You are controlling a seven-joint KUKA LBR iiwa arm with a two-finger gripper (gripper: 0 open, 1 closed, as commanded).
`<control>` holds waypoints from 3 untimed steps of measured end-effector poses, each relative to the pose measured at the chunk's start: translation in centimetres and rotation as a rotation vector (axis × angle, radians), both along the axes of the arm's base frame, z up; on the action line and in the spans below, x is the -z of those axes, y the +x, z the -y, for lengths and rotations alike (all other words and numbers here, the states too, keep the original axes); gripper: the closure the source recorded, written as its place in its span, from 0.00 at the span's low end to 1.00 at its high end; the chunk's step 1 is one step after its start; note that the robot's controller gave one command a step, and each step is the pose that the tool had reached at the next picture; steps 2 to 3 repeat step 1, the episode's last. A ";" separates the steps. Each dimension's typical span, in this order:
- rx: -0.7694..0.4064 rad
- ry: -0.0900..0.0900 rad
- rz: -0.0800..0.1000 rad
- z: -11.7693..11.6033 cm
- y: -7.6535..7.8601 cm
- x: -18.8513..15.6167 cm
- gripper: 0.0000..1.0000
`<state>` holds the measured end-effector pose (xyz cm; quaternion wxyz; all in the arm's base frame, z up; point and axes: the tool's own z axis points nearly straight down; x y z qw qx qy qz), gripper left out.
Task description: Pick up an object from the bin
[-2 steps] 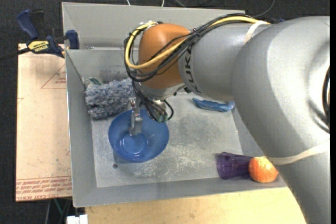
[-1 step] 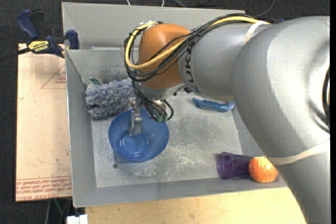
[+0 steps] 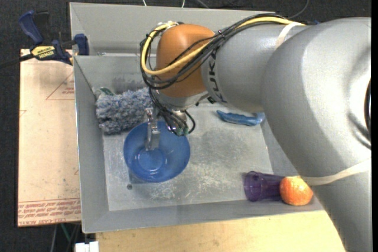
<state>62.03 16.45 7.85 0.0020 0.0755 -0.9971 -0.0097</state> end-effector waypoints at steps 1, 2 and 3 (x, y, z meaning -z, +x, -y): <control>-0.005 0.000 -0.001 -0.5 0.3 0.6 1.00; -0.005 0.000 -0.001 -0.5 0.3 0.6 1.00; -0.005 0.000 -0.001 -0.5 0.3 0.6 1.00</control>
Offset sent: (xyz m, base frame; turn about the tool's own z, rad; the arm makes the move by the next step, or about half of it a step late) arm 0.0000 0.0000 0.0000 0.0000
